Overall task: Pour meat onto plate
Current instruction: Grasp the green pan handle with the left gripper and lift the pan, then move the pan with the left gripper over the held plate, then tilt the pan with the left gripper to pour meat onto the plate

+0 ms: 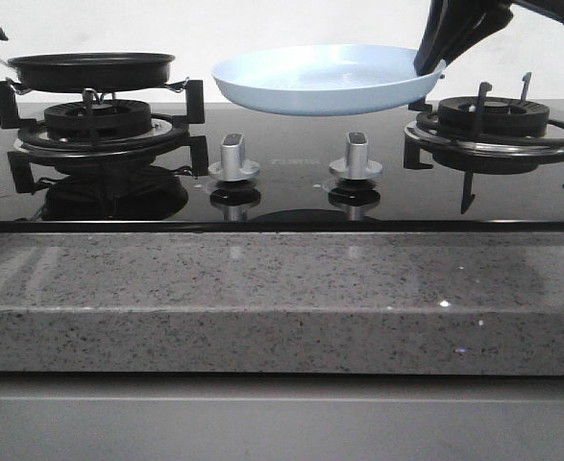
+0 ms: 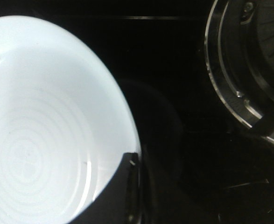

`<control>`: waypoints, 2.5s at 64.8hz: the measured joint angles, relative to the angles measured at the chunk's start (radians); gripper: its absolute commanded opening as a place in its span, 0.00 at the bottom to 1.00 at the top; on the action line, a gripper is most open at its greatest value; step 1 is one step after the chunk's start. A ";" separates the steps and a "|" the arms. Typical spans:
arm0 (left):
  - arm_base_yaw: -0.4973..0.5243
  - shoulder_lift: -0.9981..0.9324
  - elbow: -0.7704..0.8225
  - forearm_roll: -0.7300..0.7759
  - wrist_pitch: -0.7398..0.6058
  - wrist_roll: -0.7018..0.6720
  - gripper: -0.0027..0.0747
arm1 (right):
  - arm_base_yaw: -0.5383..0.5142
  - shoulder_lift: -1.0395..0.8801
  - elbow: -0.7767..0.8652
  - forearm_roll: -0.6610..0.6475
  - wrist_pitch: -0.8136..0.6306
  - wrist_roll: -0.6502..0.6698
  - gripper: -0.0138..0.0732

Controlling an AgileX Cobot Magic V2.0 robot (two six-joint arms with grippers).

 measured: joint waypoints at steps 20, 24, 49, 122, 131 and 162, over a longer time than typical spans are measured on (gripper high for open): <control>-0.002 0.000 0.000 -0.018 -0.002 0.000 0.21 | 0.000 0.000 0.000 0.000 0.000 0.000 0.08; -0.002 0.000 -0.002 -0.038 0.002 -0.002 0.14 | 0.000 0.000 0.000 0.000 0.000 0.000 0.08; -0.002 0.000 -0.005 -0.151 0.059 -0.022 0.01 | 0.000 0.000 0.000 0.000 0.000 0.000 0.08; -0.221 -0.267 -0.005 -0.249 -0.006 0.077 0.01 | 0.000 0.000 0.000 0.002 0.000 0.000 0.08; -0.346 -0.267 -0.003 -0.250 -0.106 0.152 0.01 | 0.000 0.000 0.000 0.002 0.000 0.000 0.08; -0.559 -0.267 -0.003 -0.250 -0.272 0.508 0.01 | 0.000 0.000 0.000 0.002 0.000 0.000 0.08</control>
